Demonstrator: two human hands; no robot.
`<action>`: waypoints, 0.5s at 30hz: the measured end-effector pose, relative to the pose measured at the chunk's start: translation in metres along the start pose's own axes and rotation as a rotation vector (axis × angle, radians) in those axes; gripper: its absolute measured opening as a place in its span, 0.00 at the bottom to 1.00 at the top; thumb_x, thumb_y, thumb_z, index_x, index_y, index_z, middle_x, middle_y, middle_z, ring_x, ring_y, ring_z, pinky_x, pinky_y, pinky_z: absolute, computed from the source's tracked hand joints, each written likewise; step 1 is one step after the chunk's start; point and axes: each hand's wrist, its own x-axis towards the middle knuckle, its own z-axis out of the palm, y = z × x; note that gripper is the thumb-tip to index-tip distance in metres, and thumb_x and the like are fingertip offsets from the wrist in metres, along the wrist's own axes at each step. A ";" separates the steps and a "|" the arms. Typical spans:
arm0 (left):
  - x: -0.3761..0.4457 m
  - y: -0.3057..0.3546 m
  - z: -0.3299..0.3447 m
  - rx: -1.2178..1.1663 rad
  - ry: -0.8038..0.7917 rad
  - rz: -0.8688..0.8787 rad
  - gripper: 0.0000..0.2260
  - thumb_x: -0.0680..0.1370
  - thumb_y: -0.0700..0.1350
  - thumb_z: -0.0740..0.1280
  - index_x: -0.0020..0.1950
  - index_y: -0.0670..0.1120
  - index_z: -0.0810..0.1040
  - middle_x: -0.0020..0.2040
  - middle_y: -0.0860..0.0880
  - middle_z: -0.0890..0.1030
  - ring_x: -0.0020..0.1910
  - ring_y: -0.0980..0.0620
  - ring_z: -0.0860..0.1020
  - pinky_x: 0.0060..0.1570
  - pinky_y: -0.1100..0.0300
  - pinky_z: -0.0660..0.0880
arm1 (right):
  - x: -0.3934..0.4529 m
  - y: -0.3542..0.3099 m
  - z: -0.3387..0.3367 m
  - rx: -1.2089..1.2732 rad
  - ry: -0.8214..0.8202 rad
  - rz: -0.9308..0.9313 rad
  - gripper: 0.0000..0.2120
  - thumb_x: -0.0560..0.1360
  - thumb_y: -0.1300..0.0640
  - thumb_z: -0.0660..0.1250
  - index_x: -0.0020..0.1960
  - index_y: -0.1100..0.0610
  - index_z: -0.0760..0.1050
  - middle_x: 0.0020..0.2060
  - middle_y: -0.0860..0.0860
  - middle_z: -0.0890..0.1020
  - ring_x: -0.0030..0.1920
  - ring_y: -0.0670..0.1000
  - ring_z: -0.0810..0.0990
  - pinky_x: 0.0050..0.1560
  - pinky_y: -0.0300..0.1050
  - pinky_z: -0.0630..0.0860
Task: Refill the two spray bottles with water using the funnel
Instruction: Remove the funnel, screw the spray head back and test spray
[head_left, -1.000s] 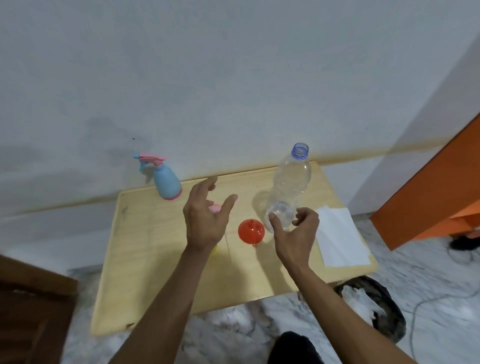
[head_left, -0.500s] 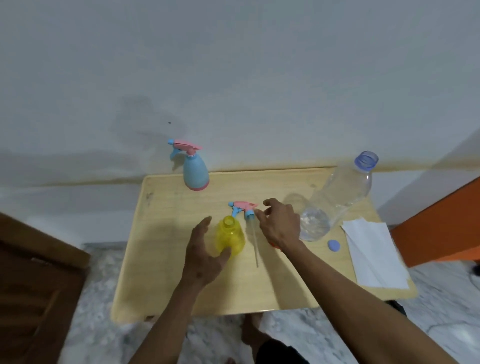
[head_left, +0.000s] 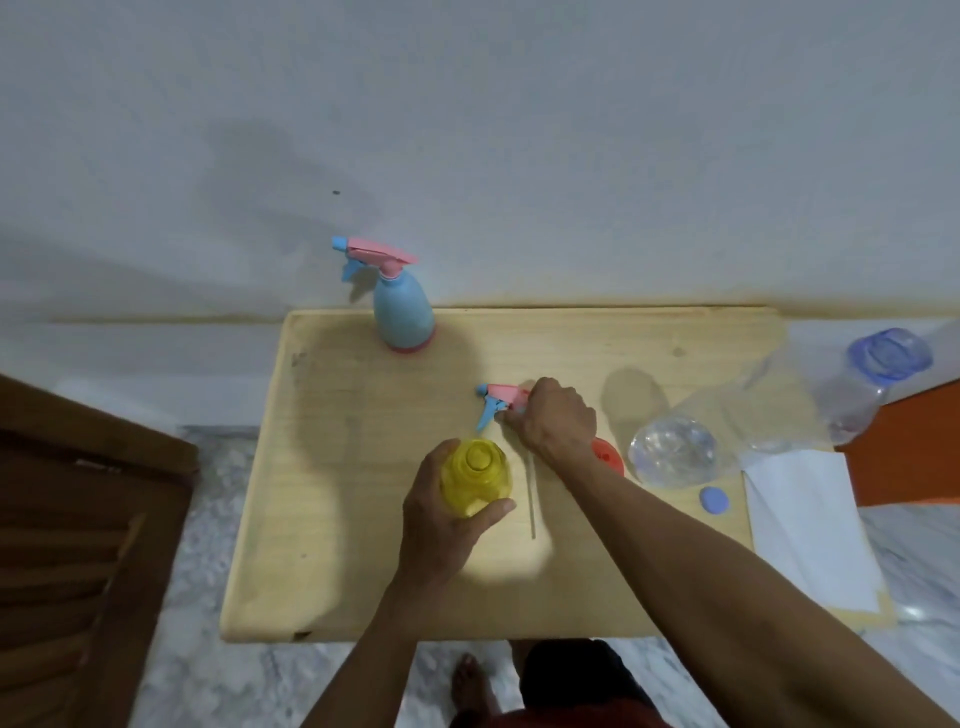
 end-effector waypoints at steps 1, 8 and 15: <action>0.000 0.000 0.000 -0.003 0.008 0.000 0.38 0.59 0.51 0.84 0.66 0.53 0.73 0.58 0.57 0.79 0.56 0.60 0.77 0.54 0.69 0.73 | 0.001 0.000 0.001 -0.001 -0.001 0.003 0.25 0.73 0.39 0.71 0.61 0.56 0.74 0.57 0.57 0.81 0.59 0.60 0.78 0.59 0.53 0.74; 0.000 0.006 -0.007 -0.062 0.068 0.007 0.36 0.62 0.54 0.81 0.67 0.56 0.73 0.61 0.57 0.78 0.60 0.58 0.77 0.56 0.54 0.79 | -0.003 -0.007 -0.011 0.215 0.023 0.027 0.23 0.74 0.46 0.71 0.62 0.54 0.69 0.52 0.54 0.81 0.53 0.59 0.80 0.56 0.56 0.77; -0.010 0.035 -0.044 -0.312 0.136 0.020 0.34 0.61 0.51 0.80 0.65 0.55 0.72 0.58 0.54 0.80 0.55 0.60 0.79 0.47 0.66 0.78 | -0.037 -0.013 -0.068 0.694 0.234 -0.142 0.23 0.79 0.55 0.68 0.73 0.55 0.70 0.49 0.52 0.79 0.45 0.50 0.77 0.49 0.39 0.69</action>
